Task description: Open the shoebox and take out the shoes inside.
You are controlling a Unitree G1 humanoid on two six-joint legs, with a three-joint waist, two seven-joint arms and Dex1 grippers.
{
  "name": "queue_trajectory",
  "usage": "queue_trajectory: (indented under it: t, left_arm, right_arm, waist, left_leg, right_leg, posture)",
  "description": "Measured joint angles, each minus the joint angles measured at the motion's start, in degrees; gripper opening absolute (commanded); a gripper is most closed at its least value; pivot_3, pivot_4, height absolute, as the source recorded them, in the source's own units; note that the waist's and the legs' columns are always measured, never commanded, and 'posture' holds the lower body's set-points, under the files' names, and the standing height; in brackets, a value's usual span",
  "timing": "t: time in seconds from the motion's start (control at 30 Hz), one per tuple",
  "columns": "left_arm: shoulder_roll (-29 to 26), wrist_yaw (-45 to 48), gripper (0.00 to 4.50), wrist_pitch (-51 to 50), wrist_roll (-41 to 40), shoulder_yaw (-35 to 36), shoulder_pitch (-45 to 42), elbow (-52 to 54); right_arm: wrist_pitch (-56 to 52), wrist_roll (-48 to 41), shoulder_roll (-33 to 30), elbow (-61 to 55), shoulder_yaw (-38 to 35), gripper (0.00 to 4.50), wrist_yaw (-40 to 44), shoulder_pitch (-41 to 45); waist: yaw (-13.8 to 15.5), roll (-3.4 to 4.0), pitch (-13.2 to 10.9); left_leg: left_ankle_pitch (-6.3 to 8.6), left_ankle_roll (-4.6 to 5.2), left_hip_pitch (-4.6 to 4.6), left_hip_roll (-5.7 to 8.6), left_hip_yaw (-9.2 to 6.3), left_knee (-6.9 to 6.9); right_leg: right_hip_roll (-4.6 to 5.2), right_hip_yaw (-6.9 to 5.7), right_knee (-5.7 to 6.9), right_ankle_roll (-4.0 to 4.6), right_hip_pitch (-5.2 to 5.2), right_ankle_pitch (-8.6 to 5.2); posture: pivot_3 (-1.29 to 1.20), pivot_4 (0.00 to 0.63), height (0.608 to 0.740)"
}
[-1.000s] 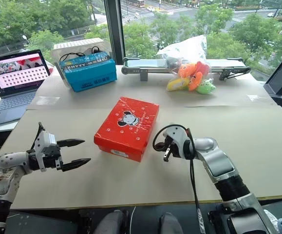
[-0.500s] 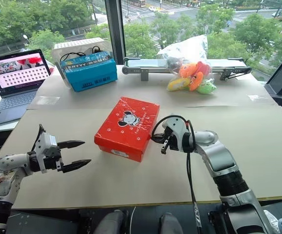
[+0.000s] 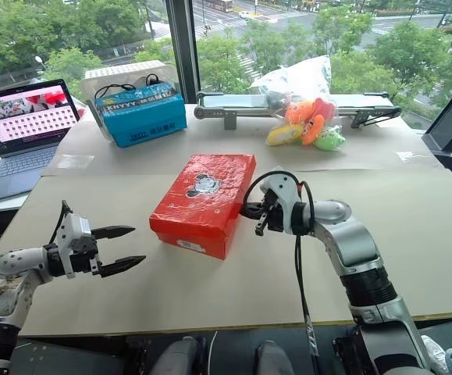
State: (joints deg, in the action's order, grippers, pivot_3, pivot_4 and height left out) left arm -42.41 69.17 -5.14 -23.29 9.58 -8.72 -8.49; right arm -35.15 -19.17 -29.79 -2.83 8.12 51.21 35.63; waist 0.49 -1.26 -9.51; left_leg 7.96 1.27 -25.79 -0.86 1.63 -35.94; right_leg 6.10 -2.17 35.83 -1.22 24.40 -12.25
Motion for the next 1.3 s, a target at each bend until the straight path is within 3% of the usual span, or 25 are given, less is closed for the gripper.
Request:
queue_trajectory:
  t: [0.17, 0.4, 0.53, 0.73, 0.87, 1.03, 1.17, 1.3]
  left_arm:
    - [0.1, -0.2, 4.50, 0.0, 0.0, 0.0, 0.1, 0.0]
    - [0.8, -0.6, 4.50, 0.0, 0.0, -0.1, 0.5, 0.5]
    - [1.1, -1.0, 4.50, 0.0, 0.0, -0.1, 0.6, 0.9]
    - [0.9, -1.8, 4.50, -1.8, -1.5, 0.9, 4.0, 5.8]
    - [-3.2, -1.3, 4.50, -4.5, -3.0, 6.1, 11.8, 9.1]
    - [-5.6, -1.1, 4.50, -6.0, -4.1, 12.2, 17.8, 12.6]
    - [-5.2, -2.4, 4.50, -7.1, -4.7, 12.0, 17.2, 14.8]
    - [-4.3, -3.8, 4.50, -8.5, -5.4, 9.8, 13.3, 16.4]
  right_arm:
    - [-1.8, -1.6, 0.1, -0.2, 0.0, 0.02, 1.3, 3.7]
    - [-1.2, -3.6, 5.7, 5.9, 0.4, 0.02, 5.9, 23.9]
    - [2.9, -3.1, 13.9, 14.7, 1.9, 0.02, 7.3, 32.4]
    - [17.1, 4.0, 29.4, 39.9, 5.9, 0.02, 5.8, 41.1]
    - [22.7, 6.2, 31.7, 49.0, 5.6, 0.02, 5.7, 42.2]
    - [25.0, 6.7, 31.8, 51.6, 3.4, 0.02, 6.4, 42.4]
    - [24.9, 6.9, 29.5, 48.2, 2.4, 0.02, 7.5, 39.6]
    - [21.0, 7.9, 25.9, 37.0, 3.9, 0.02, 7.6, 30.9]
  waist:
    - [-0.1, 0.01, 0.0]
    - [-1.1, 0.03, 0.0]
    - [-1.4, 0.03, 0.0]
    - [-2.0, 0.01, 0.0]
    - [-2.2, -0.13, 0.0]
    - [-3.3, -0.10, 0.0]
    - [-3.2, -0.10, 0.0]
    - [-2.8, -0.11, 0.0]
  left_leg:
    - [-0.01, 0.02, -0.05, 0.00, 0.02, 0.00]
    - [-0.01, 0.02, -0.05, -0.02, 0.02, 0.06]
    - [-0.17, 0.28, -0.05, -0.02, 0.02, 0.09]
    - [-0.14, 0.23, -0.06, -0.07, 0.02, 0.11]
    - [-0.01, -0.06, -0.46, -0.05, 0.03, 0.10]
    - [0.00, -0.08, -0.46, -0.07, 0.06, 0.26]
    - [-0.01, -0.08, -0.43, -0.10, 0.06, 0.28]
    - [-0.03, -0.08, -0.43, -0.10, 0.06, 0.17]
  right_leg:
    - [0.00, 0.02, 0.03, -0.10, 0.09, 0.08]
    - [-0.03, 0.02, 0.09, -0.12, 0.20, 0.22]
    - [-0.09, 0.02, 0.18, -0.01, 0.25, 0.28]
    - [-0.19, 0.04, 0.25, 0.04, 0.34, 0.28]
    - [-0.13, 0.07, 0.26, 0.08, 0.78, 0.36]
    - [-0.14, 0.10, 0.27, 0.13, 0.87, 0.34]
    - [-0.20, 0.09, 0.30, 0.15, 0.85, 0.34]
    - [-0.19, 0.07, 0.34, 0.14, 0.78, 0.35]
  posture:
    - [0.00, 0.150, 0.740]
    - [0.00, 0.150, 0.740]
    - [0.00, 0.150, 0.740]
    - [0.00, 0.150, 0.740]
    - [0.00, 0.150, 0.740]
    - [0.00, 0.150, 0.740]
    - [0.00, 0.150, 0.740]
    - [0.00, 0.150, 0.740]
